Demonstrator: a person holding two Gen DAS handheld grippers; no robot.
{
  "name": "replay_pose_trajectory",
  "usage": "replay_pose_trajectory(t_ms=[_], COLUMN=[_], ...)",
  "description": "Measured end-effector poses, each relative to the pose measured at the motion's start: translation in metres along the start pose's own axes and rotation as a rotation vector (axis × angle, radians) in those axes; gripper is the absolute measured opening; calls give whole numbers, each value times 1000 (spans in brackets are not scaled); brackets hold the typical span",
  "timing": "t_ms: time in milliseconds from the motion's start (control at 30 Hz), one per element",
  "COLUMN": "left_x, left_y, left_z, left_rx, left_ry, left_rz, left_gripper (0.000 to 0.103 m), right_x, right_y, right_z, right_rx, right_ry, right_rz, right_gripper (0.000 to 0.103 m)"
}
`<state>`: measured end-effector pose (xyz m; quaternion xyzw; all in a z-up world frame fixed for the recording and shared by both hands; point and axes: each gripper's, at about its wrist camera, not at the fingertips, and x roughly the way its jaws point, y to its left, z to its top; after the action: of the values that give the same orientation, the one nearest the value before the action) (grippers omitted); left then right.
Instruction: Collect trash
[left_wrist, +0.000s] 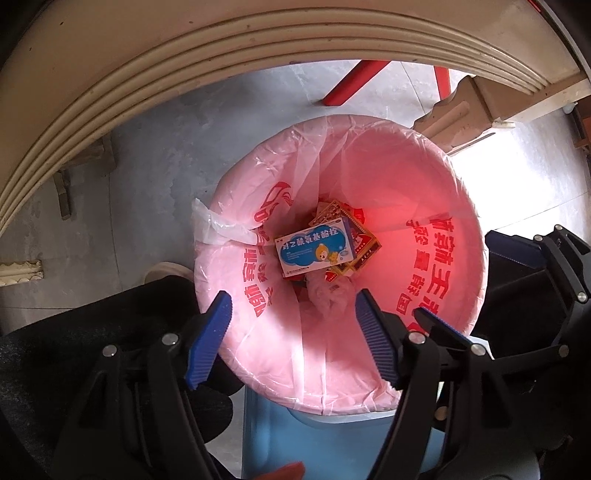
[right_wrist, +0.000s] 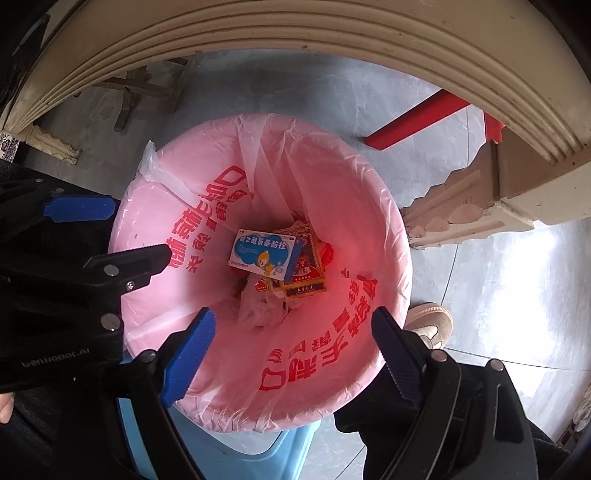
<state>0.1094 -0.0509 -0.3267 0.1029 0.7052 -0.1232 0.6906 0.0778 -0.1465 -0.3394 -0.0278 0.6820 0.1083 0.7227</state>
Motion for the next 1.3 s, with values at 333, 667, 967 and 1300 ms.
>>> replay_pose_trajectory(t_ms=[333, 667, 967, 1300], left_x=[-20, -102, -226, -322], left_y=[-1, -11, -39, -59], left_z=[-1, -20, -45, -85], left_rx=[-4, -23, -14, -56], left_ry=[-56, -259, -538, -793], left_rz=[21, 67, 76, 122], left_gripper=[69, 69, 77, 81], right_x=[-15, -104, -242, -357], right_y=[-9, -25, -28, -3], right_z=[-5, -25, -55, -105], right_rx=[44, 163, 233, 217], right_ry=[-36, -246, -602, -889], right_rz=[-14, -94, -176, -247], right_gripper=[84, 84, 87, 89])
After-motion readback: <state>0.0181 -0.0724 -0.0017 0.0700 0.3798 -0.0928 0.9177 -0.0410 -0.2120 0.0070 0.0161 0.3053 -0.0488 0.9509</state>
